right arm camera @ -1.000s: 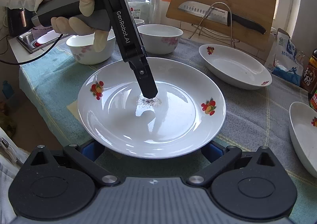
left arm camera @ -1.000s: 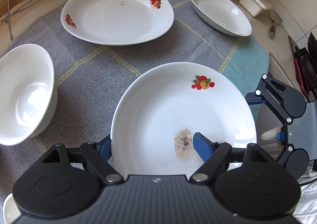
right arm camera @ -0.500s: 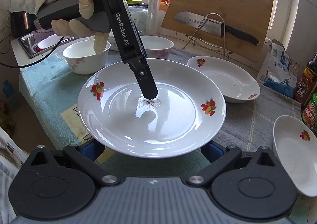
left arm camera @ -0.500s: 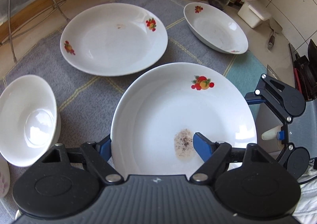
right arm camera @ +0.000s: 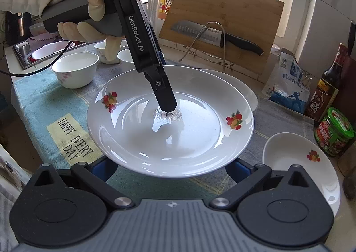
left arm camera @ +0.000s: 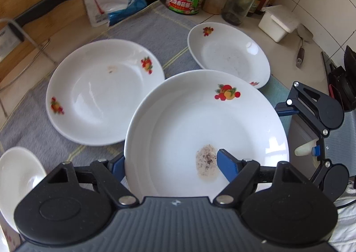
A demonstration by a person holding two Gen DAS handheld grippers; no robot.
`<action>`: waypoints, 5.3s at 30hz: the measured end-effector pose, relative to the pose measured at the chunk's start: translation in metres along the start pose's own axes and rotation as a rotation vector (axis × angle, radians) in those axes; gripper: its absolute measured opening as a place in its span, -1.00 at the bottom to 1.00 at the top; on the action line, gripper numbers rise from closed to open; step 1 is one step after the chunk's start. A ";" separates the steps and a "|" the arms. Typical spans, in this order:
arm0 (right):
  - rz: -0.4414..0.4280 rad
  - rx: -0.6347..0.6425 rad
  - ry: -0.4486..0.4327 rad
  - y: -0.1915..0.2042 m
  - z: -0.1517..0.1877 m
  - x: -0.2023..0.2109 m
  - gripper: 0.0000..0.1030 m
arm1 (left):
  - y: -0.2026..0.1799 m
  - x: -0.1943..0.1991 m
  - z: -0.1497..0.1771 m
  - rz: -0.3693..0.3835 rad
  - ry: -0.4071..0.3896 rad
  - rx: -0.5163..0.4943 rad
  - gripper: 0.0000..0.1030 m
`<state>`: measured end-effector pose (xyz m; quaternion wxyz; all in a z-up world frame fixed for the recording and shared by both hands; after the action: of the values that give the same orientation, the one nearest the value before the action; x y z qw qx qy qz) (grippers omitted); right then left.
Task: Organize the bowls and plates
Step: 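Lower the held plate onto the other white plate with the left gripper, then lower the held plate fully onto the other plate and open the left gripper, then grasp the rim of the stained white fruit-decal plate with the right gripper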
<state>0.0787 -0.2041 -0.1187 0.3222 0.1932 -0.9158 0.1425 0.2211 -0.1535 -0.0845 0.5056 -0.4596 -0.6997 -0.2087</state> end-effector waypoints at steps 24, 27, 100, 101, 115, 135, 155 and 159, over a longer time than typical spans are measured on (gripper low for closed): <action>0.153 -0.117 0.045 -0.089 0.044 0.036 1.00 | -0.061 -0.068 -0.097 0.105 0.022 -0.165 0.57; 0.173 -0.135 0.051 -0.098 0.049 0.039 1.00 | -0.069 -0.076 -0.107 0.116 0.026 -0.192 0.57; 0.258 -0.259 0.067 -0.147 0.073 0.049 1.00 | -0.082 -0.144 -0.166 0.132 0.053 -0.226 0.65; 0.256 -0.263 0.067 -0.147 0.073 0.048 1.00 | -0.083 -0.144 -0.165 0.127 0.051 -0.229 0.67; 0.259 -0.292 0.079 -0.149 0.074 0.039 1.00 | -0.081 -0.135 -0.159 0.082 0.002 -0.225 0.73; 0.292 -0.347 0.085 -0.144 0.072 0.048 1.00 | -0.077 -0.096 -0.148 0.009 -0.152 -0.171 0.76; 0.195 -0.336 0.030 -0.119 0.024 0.024 1.00 | -0.027 -0.012 -0.002 -0.481 -0.404 0.250 0.87; 0.164 -0.315 0.036 -0.107 0.006 0.006 1.00 | 0.005 -0.016 0.025 -0.514 -0.391 0.304 0.88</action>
<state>0.1188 -0.3022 -0.1046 0.3519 0.0624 -0.9336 0.0262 0.2130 -0.1387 -0.1096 0.3558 -0.2194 -0.8990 -0.1308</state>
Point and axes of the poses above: each gripper's, at about its wrist camera, not at the fingertips, and x roughly against the way its jaws point, y to its left, z to its underside, the point moved 7 cm from there along -x, roughly the way its jaws point
